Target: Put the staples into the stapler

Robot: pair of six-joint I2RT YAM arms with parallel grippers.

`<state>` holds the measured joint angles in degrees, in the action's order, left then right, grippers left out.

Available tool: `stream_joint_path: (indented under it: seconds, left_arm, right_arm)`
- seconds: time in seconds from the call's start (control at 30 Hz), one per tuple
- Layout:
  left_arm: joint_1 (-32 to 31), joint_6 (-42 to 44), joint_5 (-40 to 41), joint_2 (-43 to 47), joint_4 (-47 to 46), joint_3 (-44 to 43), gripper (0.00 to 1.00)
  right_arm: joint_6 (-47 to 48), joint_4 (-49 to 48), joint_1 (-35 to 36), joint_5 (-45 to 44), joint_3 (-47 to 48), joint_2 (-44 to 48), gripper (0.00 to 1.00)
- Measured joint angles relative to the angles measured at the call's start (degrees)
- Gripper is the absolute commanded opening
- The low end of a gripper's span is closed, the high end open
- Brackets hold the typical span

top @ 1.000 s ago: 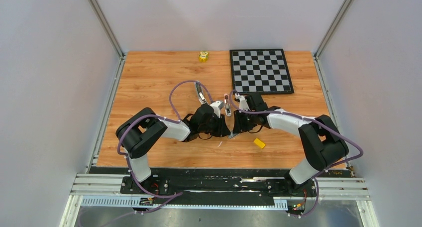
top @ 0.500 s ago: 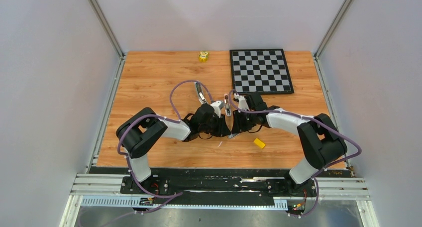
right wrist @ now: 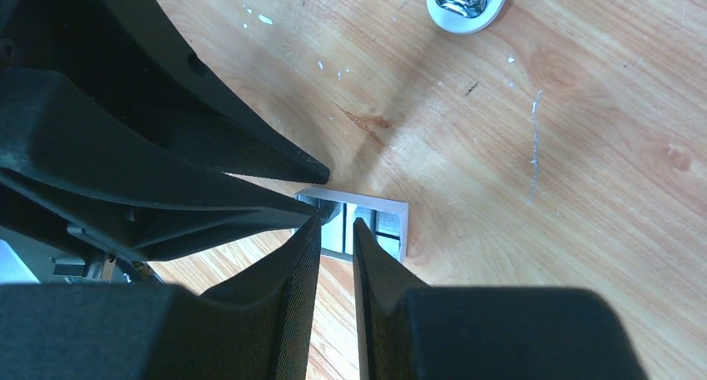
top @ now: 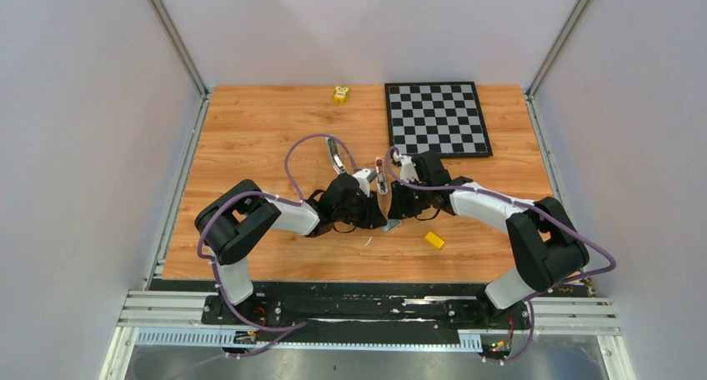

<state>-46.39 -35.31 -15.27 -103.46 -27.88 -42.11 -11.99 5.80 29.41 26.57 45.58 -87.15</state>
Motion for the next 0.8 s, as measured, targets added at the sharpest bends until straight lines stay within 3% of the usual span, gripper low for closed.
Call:
stream_joint_path:
  seconds: [0.8]
  left_arm:
    - [0.0,0.0,0.0,0.0,-0.1,0.0,0.26]
  right_arm:
    - [2.6,3.0,5.5,-11.7,1.8,-2.4,0.22]
